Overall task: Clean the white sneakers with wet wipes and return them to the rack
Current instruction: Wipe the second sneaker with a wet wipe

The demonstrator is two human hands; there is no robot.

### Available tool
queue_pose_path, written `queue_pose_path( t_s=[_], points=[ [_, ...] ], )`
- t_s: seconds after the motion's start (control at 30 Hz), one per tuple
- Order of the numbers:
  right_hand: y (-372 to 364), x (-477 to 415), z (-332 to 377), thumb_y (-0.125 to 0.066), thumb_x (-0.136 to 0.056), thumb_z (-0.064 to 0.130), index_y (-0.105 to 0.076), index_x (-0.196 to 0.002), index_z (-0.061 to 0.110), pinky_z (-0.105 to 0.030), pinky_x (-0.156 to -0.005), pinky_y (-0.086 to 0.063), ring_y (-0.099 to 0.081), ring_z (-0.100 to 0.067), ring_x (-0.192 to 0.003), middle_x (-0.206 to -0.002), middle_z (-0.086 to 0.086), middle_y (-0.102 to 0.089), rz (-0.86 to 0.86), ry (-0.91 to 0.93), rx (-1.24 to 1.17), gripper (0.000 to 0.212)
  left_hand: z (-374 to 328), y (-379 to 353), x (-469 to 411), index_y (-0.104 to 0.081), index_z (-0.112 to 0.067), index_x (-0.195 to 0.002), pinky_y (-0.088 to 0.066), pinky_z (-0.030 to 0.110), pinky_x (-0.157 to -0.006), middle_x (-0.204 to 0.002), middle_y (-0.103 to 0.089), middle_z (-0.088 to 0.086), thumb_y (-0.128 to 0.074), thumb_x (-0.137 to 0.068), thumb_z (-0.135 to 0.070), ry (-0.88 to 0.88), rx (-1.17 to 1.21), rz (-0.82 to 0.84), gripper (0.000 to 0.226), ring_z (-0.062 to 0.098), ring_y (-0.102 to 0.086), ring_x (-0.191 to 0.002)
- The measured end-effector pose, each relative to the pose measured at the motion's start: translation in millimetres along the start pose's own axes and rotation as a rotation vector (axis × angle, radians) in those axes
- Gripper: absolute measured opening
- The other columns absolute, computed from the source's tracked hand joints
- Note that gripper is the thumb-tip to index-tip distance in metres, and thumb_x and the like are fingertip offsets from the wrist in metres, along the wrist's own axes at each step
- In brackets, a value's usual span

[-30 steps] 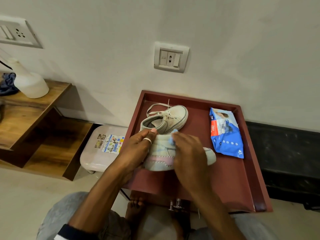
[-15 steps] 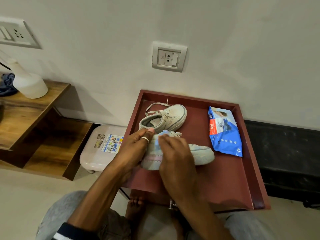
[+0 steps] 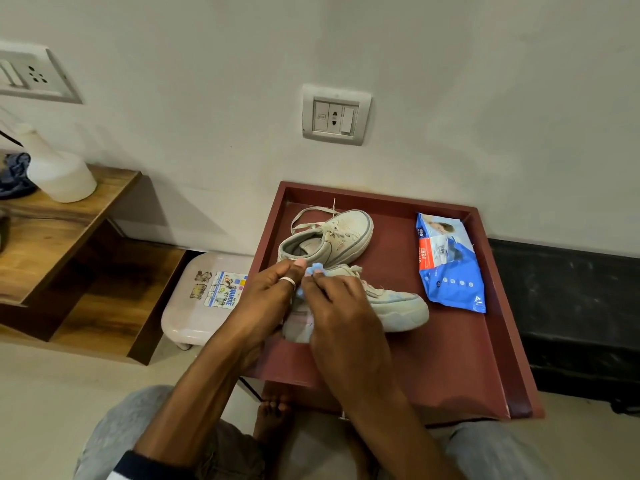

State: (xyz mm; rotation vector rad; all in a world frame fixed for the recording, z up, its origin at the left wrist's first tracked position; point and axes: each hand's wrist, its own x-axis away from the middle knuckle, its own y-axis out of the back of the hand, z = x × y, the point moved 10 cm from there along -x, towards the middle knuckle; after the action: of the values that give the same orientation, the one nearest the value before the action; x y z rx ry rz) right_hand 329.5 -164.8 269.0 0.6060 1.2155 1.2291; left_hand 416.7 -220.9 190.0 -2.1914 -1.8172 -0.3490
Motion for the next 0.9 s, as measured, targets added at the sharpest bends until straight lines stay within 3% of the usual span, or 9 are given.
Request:
queue_pose_path(
  t_s=[0.17, 0.27, 0.4, 0.5, 0.57, 0.73, 0.83, 0.9],
  points=[
    [10.1, -2.9, -75.8, -0.076, -0.071, -0.005, -0.072, -0.109, 0.011, -0.023, -0.064, -0.048, -0.065, -0.021, -0.082, -0.092, -0.004, -0.073, -0.046, -0.273, -0.045, 0.042, 0.6, -3.7, -1.0, -0.073, -0.027, -0.115, -0.056, 0.057, -0.094, -0.112, -0.076, 0.003, -0.05, -0.104, -0.044, 0.019, 0.003, 0.015, 0.031, 0.025, -0.073, -0.106],
    [5.3, 1.6, -32.1, -0.07, -0.072, 0.0, -0.067, -0.118, 0.006, -0.031, -0.072, -0.056, -0.063, -0.025, -0.093, -0.105, -0.009, -0.07, -0.049, -0.158, 0.024, 0.046, -0.1, -4.1, -2.2, -0.073, -0.026, -0.114, -0.058, 0.055, -0.092, -0.111, -0.076, 0.007, -0.051, -0.104, -0.042, 0.009, 0.002, 0.014, 0.03, 0.028, -0.073, -0.106],
    [4.6, 2.1, -0.4, -0.064, -0.08, 0.009, -0.066, -0.119, 0.006, -0.025, -0.075, -0.055, -0.063, -0.022, -0.096, -0.107, -0.009, -0.07, -0.037, 0.013, -0.001, 0.039, 1.1, 0.3, -1.3, -0.074, -0.027, -0.115, -0.059, 0.045, -0.089, -0.111, -0.076, 0.007, -0.05, -0.105, -0.039, 0.011, 0.006, 0.006, 0.028, 0.029, -0.071, -0.109],
    [10.6, -3.9, -58.7, -0.066, -0.078, -0.002, -0.071, -0.107, 0.014, -0.023, -0.065, -0.046, -0.063, -0.02, -0.086, -0.093, -0.002, -0.072, -0.044, -0.224, -0.112, 0.033, 0.9, -3.0, -0.2, -0.073, -0.025, -0.116, -0.057, 0.052, -0.091, -0.11, -0.077, 0.006, -0.051, -0.104, -0.042, 0.026, 0.012, 0.028, 0.031, 0.027, -0.073, -0.104],
    [12.4, -4.0, -77.7, -0.069, -0.077, -0.003, -0.074, -0.105, 0.014, -0.021, -0.066, -0.044, -0.065, -0.02, -0.084, -0.093, -0.002, -0.074, -0.062, -0.324, -0.172, 0.033, 0.4, -4.7, -0.4, -0.073, -0.026, -0.117, -0.057, 0.055, -0.092, -0.11, -0.077, 0.005, -0.052, -0.103, -0.044, 0.029, 0.004, 0.027, 0.03, 0.027, -0.074, -0.104],
    [1.2, 6.1, 1.6, -0.048, -0.083, 0.009, -0.067, -0.119, 0.009, -0.027, -0.081, -0.052, -0.059, -0.024, -0.1, -0.113, -0.008, -0.068, -0.013, -0.037, -0.031, 0.041, 1.4, -0.1, -1.5, -0.074, -0.028, -0.116, -0.057, 0.047, -0.09, -0.109, -0.076, 0.008, -0.052, -0.102, -0.043, 0.026, 0.0, 0.001, 0.029, 0.028, -0.071, -0.106],
    [-6.5, 17.3, 23.2, -0.045, -0.09, 0.016, -0.066, -0.121, 0.008, -0.031, -0.087, -0.056, -0.058, -0.024, -0.108, -0.119, -0.01, -0.066, 0.064, 0.075, -0.017, 0.038, 2.7, -1.4, -0.1, -0.074, -0.025, -0.116, -0.052, 0.056, -0.101, -0.115, -0.074, 0.013, -0.055, -0.102, -0.043, 0.042, 0.027, 0.038, 0.03, 0.035, -0.068, -0.112],
    [-1.0, 14.0, 6.2, -0.044, -0.087, 0.012, -0.067, -0.12, 0.008, -0.03, -0.084, -0.056, -0.059, -0.023, -0.103, -0.116, -0.008, -0.067, 0.029, 0.064, -0.012, 0.04, 2.6, 0.0, 0.8, -0.075, -0.028, -0.112, -0.06, 0.051, -0.085, -0.11, -0.075, 0.01, -0.055, -0.101, -0.046, 0.062, -0.002, 0.015, 0.03, 0.033, -0.072, -0.102]
  ],
)
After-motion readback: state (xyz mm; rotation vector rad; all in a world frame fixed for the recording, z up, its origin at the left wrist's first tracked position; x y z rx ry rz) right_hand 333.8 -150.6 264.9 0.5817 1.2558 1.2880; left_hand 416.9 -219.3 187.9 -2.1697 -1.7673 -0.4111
